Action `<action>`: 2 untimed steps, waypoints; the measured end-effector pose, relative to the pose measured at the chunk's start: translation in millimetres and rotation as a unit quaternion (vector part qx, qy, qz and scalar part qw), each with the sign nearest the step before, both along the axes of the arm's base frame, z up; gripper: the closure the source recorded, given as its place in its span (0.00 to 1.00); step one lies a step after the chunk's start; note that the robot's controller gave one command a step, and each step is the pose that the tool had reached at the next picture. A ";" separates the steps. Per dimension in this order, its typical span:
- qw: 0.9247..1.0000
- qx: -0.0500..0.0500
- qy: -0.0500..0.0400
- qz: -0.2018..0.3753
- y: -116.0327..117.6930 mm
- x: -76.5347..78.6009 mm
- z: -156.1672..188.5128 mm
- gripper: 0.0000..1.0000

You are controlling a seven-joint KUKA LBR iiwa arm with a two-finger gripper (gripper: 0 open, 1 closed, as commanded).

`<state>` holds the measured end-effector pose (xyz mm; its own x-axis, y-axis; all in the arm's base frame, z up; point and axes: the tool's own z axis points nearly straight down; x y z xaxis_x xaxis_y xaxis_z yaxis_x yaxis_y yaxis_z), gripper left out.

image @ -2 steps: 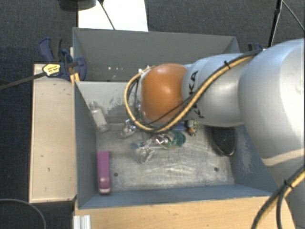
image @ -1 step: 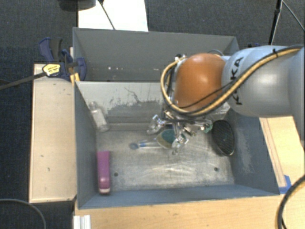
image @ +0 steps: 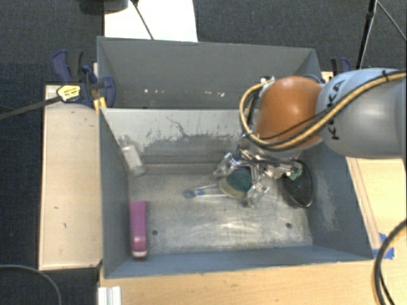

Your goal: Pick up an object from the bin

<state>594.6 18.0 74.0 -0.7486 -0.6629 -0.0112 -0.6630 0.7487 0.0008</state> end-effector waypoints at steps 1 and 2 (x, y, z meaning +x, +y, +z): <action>1.000 -0.002 0.001 -0.002 1.3 1.3 1.6 0.00; 1.000 -0.002 0.000 -0.005 1.7 2.4 2.7 1.00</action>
Offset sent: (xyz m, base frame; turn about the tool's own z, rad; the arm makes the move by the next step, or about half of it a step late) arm 0.0000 0.0000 0.0000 0.0000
